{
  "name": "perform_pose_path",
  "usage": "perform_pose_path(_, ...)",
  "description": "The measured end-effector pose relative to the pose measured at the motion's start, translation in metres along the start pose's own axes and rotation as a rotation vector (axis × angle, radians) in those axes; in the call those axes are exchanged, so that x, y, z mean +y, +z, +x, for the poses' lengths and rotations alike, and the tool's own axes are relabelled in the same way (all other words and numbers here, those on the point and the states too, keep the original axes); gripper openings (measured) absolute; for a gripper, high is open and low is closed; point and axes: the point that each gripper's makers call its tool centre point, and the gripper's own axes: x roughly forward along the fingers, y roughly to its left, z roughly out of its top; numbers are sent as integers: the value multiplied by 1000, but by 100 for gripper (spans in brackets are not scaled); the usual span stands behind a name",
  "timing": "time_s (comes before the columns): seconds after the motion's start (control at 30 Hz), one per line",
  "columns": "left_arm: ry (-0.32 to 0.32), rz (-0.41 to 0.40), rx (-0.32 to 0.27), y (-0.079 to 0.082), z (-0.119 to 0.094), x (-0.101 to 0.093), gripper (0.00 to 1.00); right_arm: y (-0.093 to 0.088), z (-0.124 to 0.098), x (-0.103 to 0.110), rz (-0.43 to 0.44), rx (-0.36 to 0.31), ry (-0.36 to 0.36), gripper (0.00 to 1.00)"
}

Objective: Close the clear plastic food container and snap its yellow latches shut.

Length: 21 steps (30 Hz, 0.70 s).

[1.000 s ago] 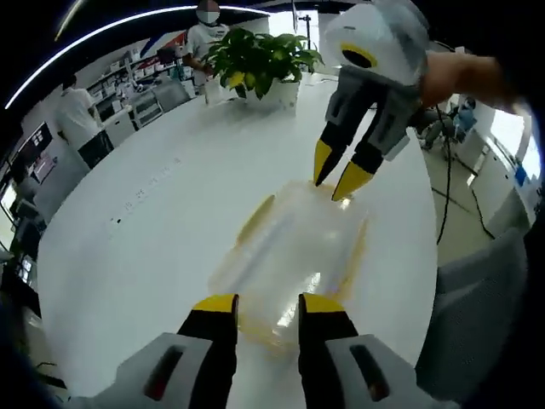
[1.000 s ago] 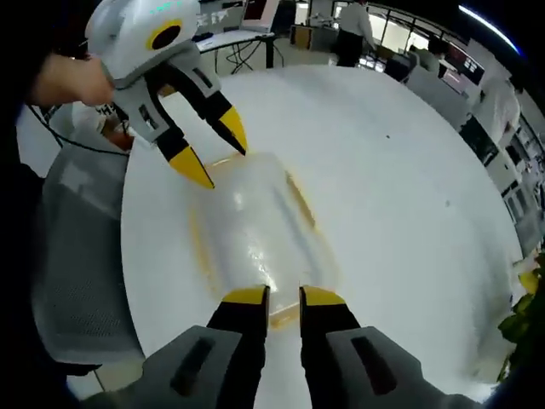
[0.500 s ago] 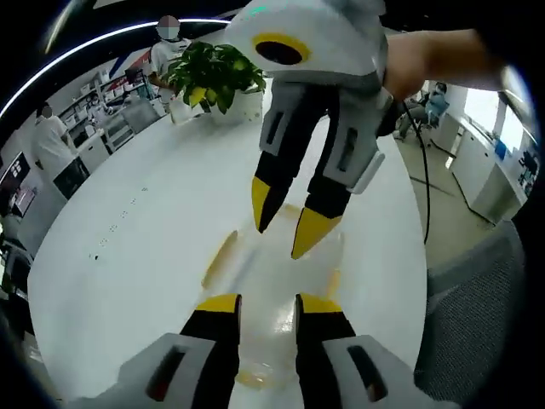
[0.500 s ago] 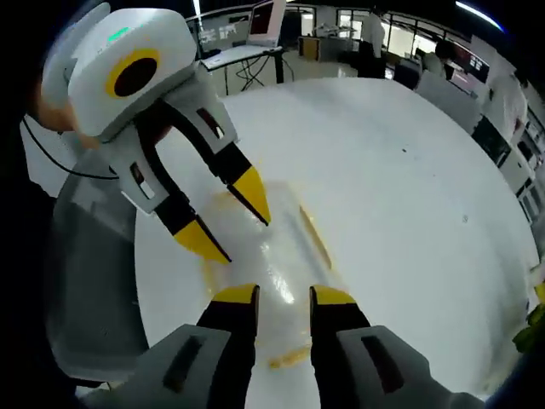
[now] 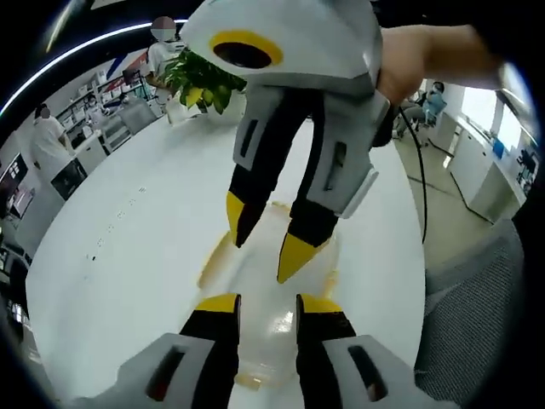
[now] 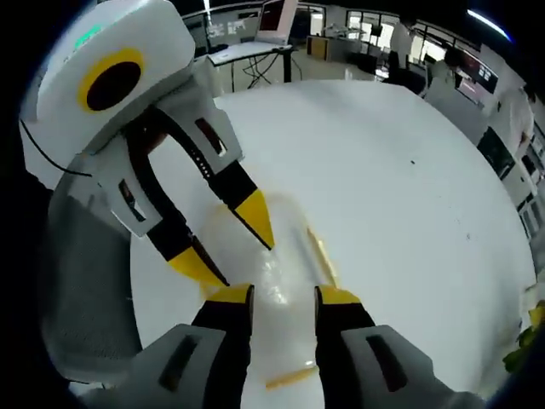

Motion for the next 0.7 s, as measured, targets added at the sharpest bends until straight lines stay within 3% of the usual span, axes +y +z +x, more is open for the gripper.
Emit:
perform_pose_path(0.2,-4,-22,-13,0,-1,-4,20,1,0,-6,-9,9,-8,25)
perform_pose_path(0.7,-8,18,0,-2,0,-16,27,12,3,-18,-24,15,2,25)
